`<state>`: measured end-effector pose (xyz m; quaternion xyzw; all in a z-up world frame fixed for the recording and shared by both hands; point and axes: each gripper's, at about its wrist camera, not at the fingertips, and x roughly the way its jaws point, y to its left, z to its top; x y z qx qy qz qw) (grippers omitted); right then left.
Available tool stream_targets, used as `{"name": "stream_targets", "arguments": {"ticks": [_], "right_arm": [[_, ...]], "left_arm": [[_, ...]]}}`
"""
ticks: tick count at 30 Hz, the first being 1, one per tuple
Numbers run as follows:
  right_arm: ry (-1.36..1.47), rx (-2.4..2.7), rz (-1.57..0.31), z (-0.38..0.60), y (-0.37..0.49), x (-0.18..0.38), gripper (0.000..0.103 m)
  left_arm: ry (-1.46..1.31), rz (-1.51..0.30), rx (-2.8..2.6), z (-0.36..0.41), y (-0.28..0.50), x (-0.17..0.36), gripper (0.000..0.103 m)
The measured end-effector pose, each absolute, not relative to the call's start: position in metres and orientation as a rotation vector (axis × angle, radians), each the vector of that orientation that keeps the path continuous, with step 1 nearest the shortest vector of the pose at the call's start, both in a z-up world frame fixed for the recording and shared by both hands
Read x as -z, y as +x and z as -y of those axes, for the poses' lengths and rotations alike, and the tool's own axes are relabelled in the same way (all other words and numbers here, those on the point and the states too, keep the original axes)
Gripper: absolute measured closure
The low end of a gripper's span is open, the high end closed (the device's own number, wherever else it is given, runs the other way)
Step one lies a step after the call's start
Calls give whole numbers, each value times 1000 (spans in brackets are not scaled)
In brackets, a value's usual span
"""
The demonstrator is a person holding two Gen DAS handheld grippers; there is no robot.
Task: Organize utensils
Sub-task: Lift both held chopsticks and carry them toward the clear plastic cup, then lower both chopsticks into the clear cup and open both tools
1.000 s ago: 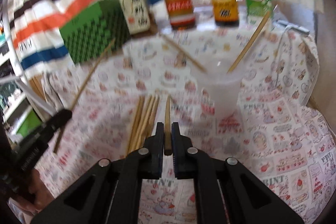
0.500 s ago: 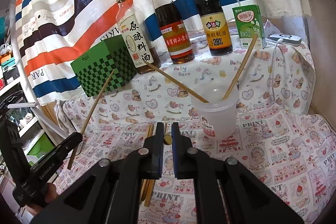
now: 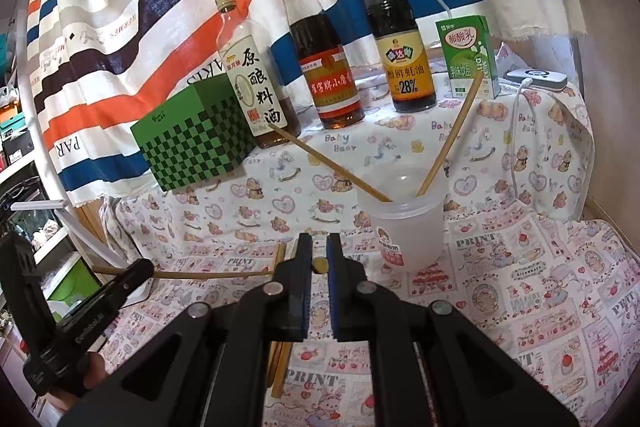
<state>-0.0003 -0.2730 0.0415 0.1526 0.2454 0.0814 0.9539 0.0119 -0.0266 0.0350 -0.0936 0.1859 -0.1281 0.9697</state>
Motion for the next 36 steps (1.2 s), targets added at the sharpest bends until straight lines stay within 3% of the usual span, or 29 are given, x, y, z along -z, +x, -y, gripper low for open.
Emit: {"name": "stream_targets", "arguments": {"ticks": [11, 18, 28, 36], "right_arm": [[286, -159, -450, 271, -7, -57, 97], [253, -174, -399, 283, -15, -99, 97], [216, -171, -281, 291, -10, -168, 97], [270, -102, -142, 319, 5, -177, 97]], "left_arm": [[-233, -322, 252, 17, 1, -43, 97], [-180, -328, 267, 31, 1, -53, 97], [-44, -244, 340, 84, 3, -112, 97], [11, -260, 424, 131, 37, -135, 97]]}}
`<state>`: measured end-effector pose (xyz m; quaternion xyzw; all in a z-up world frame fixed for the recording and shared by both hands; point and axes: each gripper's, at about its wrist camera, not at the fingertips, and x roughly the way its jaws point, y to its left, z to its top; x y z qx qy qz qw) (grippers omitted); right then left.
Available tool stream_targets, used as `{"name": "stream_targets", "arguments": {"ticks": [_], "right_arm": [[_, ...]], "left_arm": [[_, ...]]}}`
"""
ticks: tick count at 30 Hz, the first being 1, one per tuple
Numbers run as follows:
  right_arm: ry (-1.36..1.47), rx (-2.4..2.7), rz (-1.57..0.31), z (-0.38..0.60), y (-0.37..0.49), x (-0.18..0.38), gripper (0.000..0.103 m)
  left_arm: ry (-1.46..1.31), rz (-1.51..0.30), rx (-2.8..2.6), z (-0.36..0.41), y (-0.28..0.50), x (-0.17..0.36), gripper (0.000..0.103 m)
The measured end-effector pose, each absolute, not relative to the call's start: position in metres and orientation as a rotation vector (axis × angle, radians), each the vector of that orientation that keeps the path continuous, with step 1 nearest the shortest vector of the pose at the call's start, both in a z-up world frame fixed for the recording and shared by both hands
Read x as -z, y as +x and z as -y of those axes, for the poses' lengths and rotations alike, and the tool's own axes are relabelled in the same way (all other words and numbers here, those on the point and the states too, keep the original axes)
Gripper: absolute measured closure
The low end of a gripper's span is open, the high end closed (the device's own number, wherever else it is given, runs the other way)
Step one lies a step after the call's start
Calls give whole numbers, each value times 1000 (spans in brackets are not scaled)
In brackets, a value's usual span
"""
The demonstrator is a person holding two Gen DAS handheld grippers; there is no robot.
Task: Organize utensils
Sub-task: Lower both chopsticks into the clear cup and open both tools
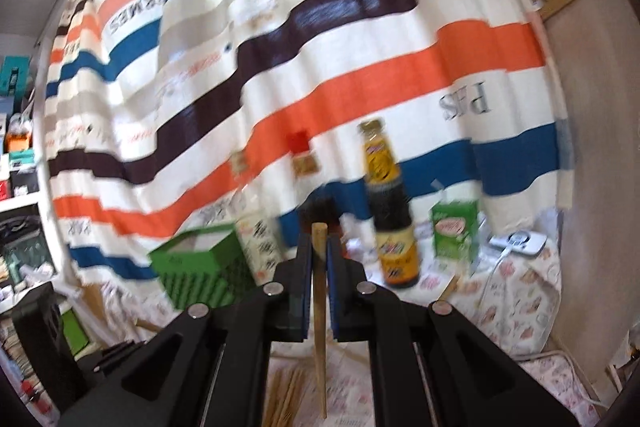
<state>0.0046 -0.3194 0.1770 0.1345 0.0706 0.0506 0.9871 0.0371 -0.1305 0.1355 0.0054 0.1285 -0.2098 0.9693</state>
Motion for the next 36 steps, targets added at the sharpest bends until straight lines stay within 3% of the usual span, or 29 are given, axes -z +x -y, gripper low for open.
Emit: {"name": "stream_targets", "arguments": {"ticks": [7, 11, 20, 33, 34, 36], "right_arm": [[317, 26, -19, 356, 22, -155, 97], [388, 20, -53, 373, 37, -145, 97], [383, 33, -302, 374, 84, -117, 97], [472, -15, -536, 383, 116, -88, 95], [470, -8, -549, 383, 117, -87, 93], [466, 4, -584, 383, 119, -87, 68]], "left_arm": [[15, -286, 490, 154, 61, -141, 97], [4, -265, 500, 154, 63, -147, 97], [-92, -271, 545, 150, 79, -156, 97], [-100, -417, 474, 165, 124, -105, 96], [-104, -421, 473, 166, 126, -104, 96], [-97, -421, 471, 169, 128, -104, 96]]}}
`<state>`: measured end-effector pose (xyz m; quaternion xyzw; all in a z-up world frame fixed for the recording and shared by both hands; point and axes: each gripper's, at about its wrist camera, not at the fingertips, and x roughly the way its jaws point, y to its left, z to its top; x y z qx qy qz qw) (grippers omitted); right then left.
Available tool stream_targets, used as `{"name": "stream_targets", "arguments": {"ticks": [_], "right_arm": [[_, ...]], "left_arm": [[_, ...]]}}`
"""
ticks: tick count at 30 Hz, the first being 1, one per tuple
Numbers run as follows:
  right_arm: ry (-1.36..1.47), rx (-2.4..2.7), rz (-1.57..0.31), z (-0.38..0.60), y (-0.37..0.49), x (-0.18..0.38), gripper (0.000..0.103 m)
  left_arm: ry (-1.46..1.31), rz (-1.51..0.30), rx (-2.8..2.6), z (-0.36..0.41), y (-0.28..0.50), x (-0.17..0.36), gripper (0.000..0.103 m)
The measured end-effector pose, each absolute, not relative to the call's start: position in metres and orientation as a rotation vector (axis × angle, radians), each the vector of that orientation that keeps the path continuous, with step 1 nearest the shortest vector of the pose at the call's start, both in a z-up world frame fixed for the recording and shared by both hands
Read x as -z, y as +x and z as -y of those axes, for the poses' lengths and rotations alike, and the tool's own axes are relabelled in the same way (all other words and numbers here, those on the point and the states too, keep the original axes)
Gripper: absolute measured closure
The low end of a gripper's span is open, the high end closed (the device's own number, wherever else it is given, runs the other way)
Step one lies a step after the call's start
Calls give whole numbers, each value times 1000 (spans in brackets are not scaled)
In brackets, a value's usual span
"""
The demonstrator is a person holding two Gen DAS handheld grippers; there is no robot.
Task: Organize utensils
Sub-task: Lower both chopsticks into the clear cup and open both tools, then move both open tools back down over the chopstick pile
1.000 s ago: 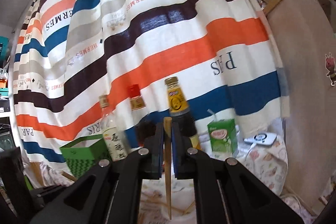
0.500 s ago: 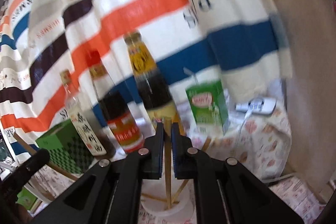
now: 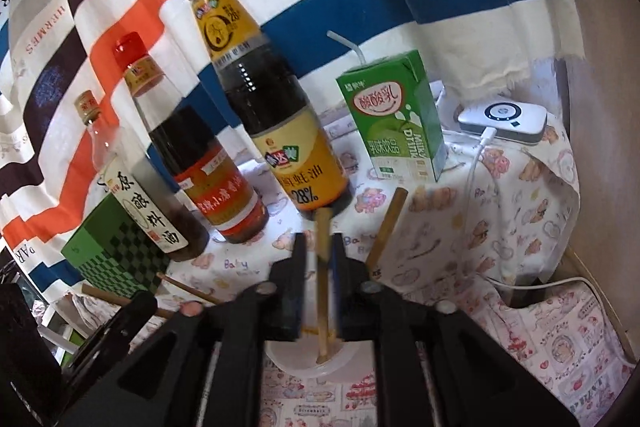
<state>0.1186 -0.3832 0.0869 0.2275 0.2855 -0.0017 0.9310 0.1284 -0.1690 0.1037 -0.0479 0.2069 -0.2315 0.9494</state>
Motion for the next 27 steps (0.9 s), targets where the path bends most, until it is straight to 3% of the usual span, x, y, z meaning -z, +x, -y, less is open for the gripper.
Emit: {"name": "stream_targets", "arguments": {"ticks": [2, 4, 6, 7, 8, 10, 17, 27], "right_arm": [[436, 20, -645, 382, 123, -87, 52], [404, 18, -690, 378, 125, -87, 49], [387, 23, -736, 375, 126, -86, 44], [390, 22, -747, 375, 126, -86, 41], [398, 14, -761, 374, 126, -86, 37], [408, -6, -798, 372, 125, -84, 36], [364, -49, -845, 354, 122, -86, 34], [253, -77, -768, 315, 100, -99, 26]], "left_arm": [[-94, -421, 463, 172, 129, -105, 96], [-80, -416, 439, 172, 128, -105, 93], [-57, -411, 419, 173, 127, -105, 79], [-52, -406, 405, 173, 126, -105, 67], [-52, -395, 389, 170, 123, -106, 63], [-66, -386, 379, 163, 120, -108, 61], [-129, -353, 307, 126, 105, -114, 40], [-67, -254, 177, 74, 47, -115, 33]]}}
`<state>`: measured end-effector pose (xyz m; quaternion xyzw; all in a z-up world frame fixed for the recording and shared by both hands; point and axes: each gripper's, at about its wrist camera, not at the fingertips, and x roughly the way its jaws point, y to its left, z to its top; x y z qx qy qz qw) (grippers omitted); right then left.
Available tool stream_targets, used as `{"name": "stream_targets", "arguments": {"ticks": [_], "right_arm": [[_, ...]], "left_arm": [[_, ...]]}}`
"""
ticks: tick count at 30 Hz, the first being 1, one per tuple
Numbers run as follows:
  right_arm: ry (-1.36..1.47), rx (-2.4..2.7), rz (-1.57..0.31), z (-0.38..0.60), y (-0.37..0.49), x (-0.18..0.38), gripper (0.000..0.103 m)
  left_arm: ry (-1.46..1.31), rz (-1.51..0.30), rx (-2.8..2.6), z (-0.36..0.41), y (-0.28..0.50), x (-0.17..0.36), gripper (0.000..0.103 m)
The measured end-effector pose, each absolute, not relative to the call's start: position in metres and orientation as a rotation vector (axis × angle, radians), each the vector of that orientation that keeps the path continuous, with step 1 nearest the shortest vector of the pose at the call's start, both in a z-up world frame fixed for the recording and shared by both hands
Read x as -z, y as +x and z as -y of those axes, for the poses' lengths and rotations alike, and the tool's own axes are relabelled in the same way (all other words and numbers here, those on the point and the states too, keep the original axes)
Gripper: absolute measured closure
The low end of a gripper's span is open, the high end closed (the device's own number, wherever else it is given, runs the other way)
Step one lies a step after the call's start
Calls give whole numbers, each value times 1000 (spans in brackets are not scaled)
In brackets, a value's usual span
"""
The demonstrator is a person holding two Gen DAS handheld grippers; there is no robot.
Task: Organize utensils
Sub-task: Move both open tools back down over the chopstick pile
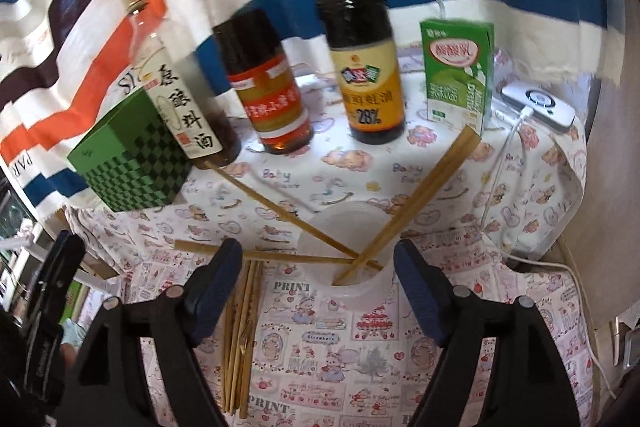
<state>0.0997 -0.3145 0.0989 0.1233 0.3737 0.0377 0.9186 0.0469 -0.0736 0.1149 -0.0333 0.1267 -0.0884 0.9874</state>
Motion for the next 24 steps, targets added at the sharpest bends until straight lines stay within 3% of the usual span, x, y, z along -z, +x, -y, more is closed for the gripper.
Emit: {"name": "stream_targets", "arguments": {"ticks": [12, 24], "right_arm": [[178, -60, -793, 286, 55, -83, 21], [246, -98, -814, 277, 45, -25, 19]], "left_arm": [[-75, -286, 115, 30, 16, -71, 20], [-149, -409, 82, 13, 27, -16, 6]]}}
